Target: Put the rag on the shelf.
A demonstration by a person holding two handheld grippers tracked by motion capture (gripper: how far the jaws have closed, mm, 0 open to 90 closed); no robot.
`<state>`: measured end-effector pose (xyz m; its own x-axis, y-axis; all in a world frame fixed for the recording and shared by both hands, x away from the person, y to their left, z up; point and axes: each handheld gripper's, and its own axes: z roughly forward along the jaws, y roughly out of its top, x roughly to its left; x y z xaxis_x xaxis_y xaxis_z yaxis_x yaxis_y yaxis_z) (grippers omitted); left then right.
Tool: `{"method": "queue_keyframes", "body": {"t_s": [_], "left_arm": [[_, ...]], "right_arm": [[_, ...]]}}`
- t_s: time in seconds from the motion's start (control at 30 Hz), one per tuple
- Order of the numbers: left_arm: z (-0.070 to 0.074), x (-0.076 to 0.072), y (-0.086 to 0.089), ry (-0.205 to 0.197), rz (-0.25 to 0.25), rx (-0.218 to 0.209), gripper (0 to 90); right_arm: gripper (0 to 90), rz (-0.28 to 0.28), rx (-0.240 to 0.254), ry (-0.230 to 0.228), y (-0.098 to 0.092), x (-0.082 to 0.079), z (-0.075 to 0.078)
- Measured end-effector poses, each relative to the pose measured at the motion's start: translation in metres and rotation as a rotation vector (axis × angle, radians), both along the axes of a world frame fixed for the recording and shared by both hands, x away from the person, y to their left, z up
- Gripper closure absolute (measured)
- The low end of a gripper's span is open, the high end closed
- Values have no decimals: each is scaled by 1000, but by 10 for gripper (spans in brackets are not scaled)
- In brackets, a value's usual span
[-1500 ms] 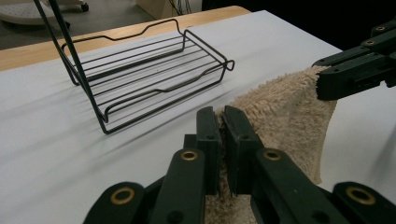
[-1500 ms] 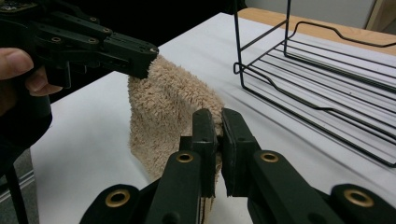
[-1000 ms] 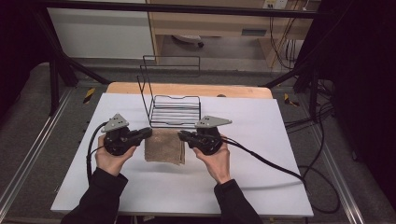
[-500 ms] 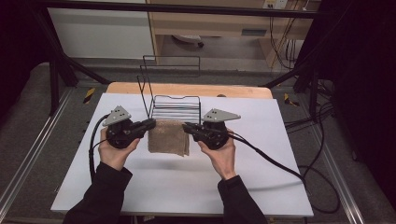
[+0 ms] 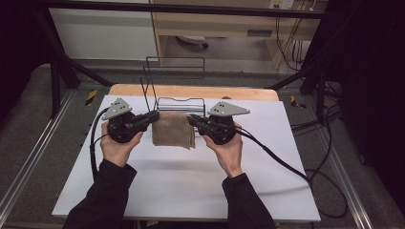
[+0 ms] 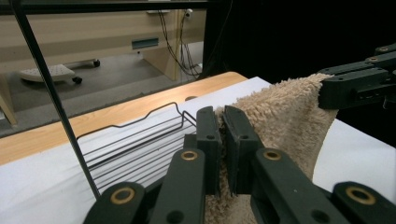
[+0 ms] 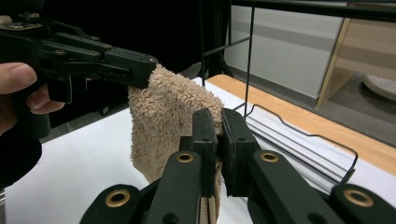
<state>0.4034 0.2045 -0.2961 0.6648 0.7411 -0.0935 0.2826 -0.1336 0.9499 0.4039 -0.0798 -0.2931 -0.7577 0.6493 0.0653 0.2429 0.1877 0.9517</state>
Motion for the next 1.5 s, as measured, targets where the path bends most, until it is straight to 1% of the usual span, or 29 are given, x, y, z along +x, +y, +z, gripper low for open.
{"method": "queue_keyframes", "body": {"t_s": [0.07, 0.27, 0.37, 0.53, 0.57, 0.77, 0.87, 0.97, 1.03, 1.13, 1.17, 1.2, 1.23, 1.27, 1.3, 1.33, 1.37, 1.4, 1.5], "left_arm": [[2, 1, -1, -7, 3, 0, 851], [9, 7, -3, -25, 18, -16, 851], [13, 10, -4, -33, 16, -20, 852], [18, 14, -6, -60, 17, -18, 851], [19, 15, -7, -64, 19, -19, 852], [26, 19, -8, -89, 23, -30, 852], [29, 21, -8, -102, 30, -32, 852], [32, 23, -8, -115, 36, -34, 852], [35, 25, -7, -120, 39, -34, 852], [39, 27, -6, -135, 49, -36, 853], [40, 27, -6, -135, 46, -39, 853], [41, 27, -6, -140, 52, -42, 853], [42, 28, -5, -145, 52, -38, 853], [42, 28, -5, -145, 49, -49, 853], [43, 29, -5, -147, 52, -51, 854], [45, 30, -4, -153, 58, -46, 853], [46, 31, -5, -156, 62, -52, 853], [47, 32, -5, -159, 63, -46, 854], [52, 35, -5, -170, 69, -52, 854]], "right_arm": [[853, -1, 0, -3, 0, 1, 1], [853, -18, 0, -34, 0, 5, 10], [853, -24, 7, -48, -1, 6, 15], [853, -35, 8, -65, -2, 8, 19], [853, -39, 11, -74, -2, 10, 21], [853, -51, 18, -89, -2, 14, 27], [853, -60, 24, -107, -2, 17, 31], [853, -65, 35, -116, -1, 19, 35], [853, -67, 36, -119, 0, 20, 36], [854, -72, 34, -137, 2, 23, 40], [854, -77, 39, -137, 3, 23, 41], [854, -76, 39, -142, 3, 24, 42], [854, -76, 39, -142, 3, 24, 42], [854, -78, 40, -147, 4, 25, 44], [854, -80, 41, -149, 4, 25, 45], [853, -80, 42, -152, 5, 26, 46], [854, -84, 43, -159, 5, 27, 47], [854, -89, 45, -164, 6, 29, 49], [854, -93, 53, -172, 7, 32, 51]]}}
